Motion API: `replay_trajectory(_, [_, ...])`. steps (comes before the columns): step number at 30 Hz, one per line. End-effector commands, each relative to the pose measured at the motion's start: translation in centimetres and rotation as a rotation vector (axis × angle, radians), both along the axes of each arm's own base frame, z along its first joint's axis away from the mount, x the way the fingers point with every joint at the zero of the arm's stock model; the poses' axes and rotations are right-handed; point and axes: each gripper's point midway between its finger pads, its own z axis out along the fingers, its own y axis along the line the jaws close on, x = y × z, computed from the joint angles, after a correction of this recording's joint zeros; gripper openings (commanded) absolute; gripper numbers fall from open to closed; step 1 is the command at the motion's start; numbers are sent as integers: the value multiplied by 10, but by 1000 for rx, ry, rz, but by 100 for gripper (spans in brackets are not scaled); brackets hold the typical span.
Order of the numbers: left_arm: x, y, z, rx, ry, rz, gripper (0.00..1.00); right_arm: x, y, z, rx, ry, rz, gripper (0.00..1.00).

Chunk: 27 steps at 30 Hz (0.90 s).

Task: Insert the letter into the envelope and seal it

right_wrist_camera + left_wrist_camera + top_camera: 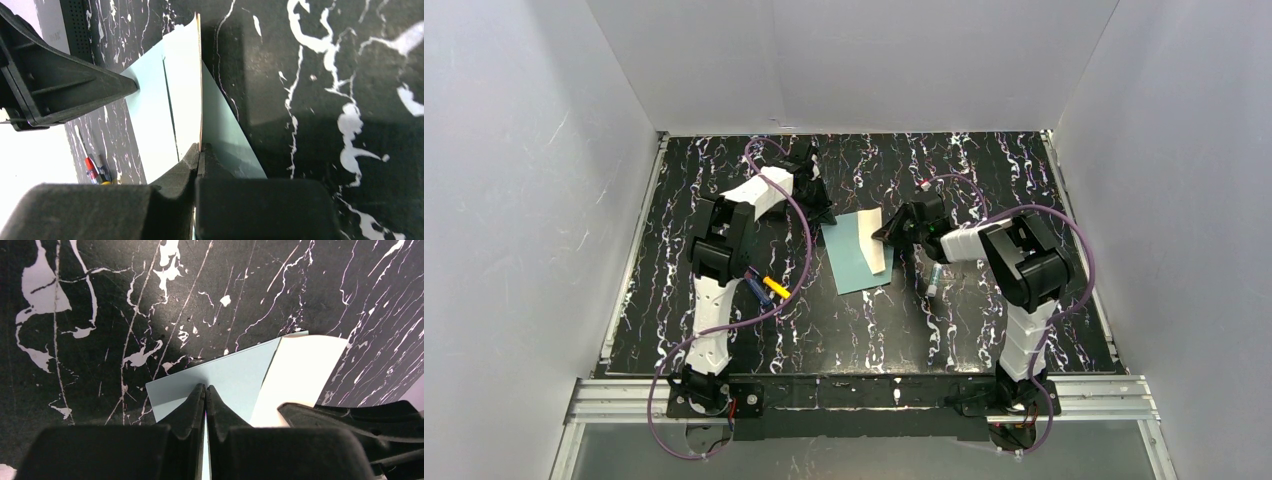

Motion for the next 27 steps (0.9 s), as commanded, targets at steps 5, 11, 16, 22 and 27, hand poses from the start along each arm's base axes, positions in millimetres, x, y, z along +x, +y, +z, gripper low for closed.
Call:
replay_trajectory(5, [-30,35,-50,193,155,96,0,-28,-26,-20,-65,75,-33,1])
replay_trajectory(11, [-25,33,-49,191,152,119,0,-37,-15,-21,-14,72,30,1])
replay_trajectory(16, [-23,29,-49,172,155,118,0,-40,-1,-10,40,43,104,1])
replay_trajectory(22, [-22,27,-49,163,156,119,0,-44,9,-13,47,54,152,1])
replay_trajectory(27, [-23,24,-45,144,154,108,0,-40,14,-16,51,52,155,1])
